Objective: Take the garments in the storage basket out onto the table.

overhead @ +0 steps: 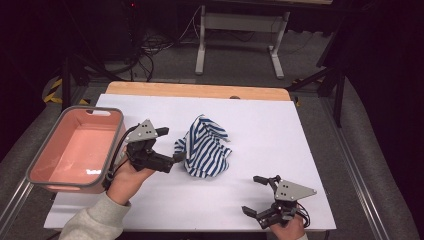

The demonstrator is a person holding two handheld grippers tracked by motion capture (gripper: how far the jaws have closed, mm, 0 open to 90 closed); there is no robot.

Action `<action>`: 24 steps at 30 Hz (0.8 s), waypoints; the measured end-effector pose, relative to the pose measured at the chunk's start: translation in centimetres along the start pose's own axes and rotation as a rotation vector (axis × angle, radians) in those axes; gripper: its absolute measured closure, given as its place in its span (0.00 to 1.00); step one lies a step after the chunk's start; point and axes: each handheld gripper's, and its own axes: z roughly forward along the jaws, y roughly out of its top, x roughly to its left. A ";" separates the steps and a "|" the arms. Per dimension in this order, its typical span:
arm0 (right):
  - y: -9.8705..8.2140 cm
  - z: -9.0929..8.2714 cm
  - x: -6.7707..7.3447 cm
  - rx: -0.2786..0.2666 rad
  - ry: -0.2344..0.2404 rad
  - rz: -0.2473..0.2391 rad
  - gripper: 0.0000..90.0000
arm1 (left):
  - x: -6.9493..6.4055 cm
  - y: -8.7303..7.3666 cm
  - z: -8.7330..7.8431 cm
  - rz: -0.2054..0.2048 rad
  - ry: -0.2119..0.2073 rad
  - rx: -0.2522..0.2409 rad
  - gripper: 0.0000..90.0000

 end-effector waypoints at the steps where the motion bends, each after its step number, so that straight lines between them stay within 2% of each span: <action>1: 0.0 0.0 0.0 -0.001 0.000 -0.001 0.00 | 0.0 -0.1 -0.2 -0.002 -0.001 0.008 0.03; 5: 0.0 0.0 0.0 0.000 0.000 0.001 0.00 | 0.2 -0.8 -0.9 -0.011 -0.013 0.009 0.03; 9: 0.0 0.0 0.0 0.001 0.002 0.000 0.00 | 0.3 -1.4 -1.6 0.004 -0.003 -0.002 0.01; 12: 0.0 0.0 0.0 -0.001 0.000 0.001 0.00 | 0.6 -2.0 -2.2 -0.007 -0.028 -0.015 0.00; 15: 0.0 0.1 0.0 0.001 0.003 0.002 0.00 | 0.7 -2.7 -2.5 -0.018 -0.036 -0.031 0.00; 20: 0.0 0.1 0.0 0.003 0.004 0.002 0.00 | 0.9 -3.8 -2.8 0.001 0.002 -0.022 0.00; 24: 0.0 0.1 0.0 0.005 0.002 0.003 0.00 | 1.2 -4.8 -3.0 -0.024 -0.012 -0.026 0.00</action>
